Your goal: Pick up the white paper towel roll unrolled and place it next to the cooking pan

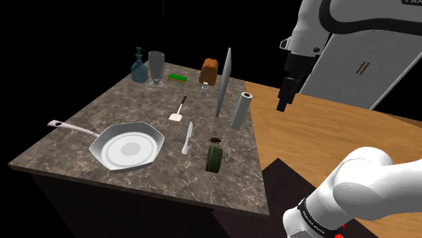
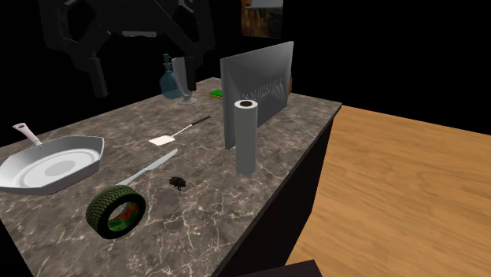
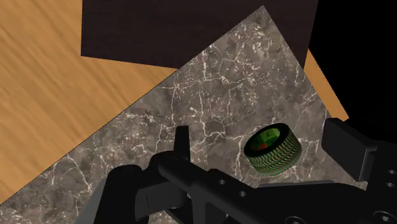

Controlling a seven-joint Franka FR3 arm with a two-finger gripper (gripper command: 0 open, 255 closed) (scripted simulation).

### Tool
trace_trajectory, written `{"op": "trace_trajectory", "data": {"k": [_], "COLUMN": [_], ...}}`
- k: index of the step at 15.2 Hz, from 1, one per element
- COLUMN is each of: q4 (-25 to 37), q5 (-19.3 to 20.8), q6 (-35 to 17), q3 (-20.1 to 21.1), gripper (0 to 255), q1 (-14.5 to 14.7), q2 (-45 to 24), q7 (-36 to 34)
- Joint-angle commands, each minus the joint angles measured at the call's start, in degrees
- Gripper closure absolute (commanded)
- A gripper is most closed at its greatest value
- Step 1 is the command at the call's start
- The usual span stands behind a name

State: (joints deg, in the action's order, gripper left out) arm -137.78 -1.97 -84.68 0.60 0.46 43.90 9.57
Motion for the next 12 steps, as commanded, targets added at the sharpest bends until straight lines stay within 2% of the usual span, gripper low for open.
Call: {"op": "trace_trajectory", "data": {"k": [1, 12], "q4": [0.0, 8.1], "q5": [0.0, 3.3], "q6": [0.0, -13.9], "q3": [0.0, -7.2], "gripper": [0, 0], "q1": [0.0, -2.1], "q2": [0.0, -20.5], "q7": [0.0, 9.4]}}
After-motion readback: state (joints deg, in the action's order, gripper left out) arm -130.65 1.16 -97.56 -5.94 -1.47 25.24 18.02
